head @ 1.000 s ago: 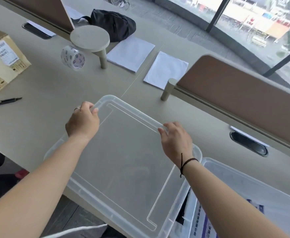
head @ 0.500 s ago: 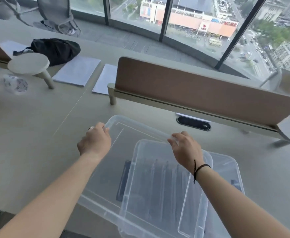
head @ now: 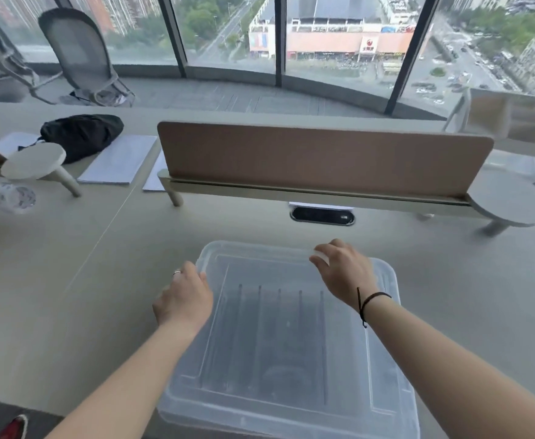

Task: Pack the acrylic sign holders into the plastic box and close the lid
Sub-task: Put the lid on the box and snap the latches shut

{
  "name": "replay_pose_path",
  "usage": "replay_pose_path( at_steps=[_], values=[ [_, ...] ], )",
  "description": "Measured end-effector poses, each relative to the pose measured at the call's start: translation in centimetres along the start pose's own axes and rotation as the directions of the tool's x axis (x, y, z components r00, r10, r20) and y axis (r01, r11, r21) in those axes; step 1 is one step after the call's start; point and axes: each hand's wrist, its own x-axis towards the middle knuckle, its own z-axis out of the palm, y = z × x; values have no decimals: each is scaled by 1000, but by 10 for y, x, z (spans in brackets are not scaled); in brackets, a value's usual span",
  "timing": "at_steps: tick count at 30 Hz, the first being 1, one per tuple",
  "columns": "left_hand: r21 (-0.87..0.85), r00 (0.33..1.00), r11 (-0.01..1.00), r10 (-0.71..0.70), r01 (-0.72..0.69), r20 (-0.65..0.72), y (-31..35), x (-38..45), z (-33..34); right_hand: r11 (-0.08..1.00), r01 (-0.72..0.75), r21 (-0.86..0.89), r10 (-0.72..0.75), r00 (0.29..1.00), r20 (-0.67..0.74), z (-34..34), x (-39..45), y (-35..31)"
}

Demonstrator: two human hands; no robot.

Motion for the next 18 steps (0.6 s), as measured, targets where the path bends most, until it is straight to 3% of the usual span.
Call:
replay_pose_path(
  at_steps=[3, 9, 18],
  values=[
    [80, 1000, 997, 11, -9, -17, 7, -3, 0, 999, -29, 29, 29, 1000, 4, 1, -1, 12],
    [67, 999, 996, -51, 52, -19, 0, -2, 3, 995, -98, 29, 98, 995, -20, -1, -16, 47],
    [-66, 999, 997, -34, 32, -22, -12, -6, 17, 907, -355, 227, 350, 935, 63, 5, -50, 62]
  ],
)
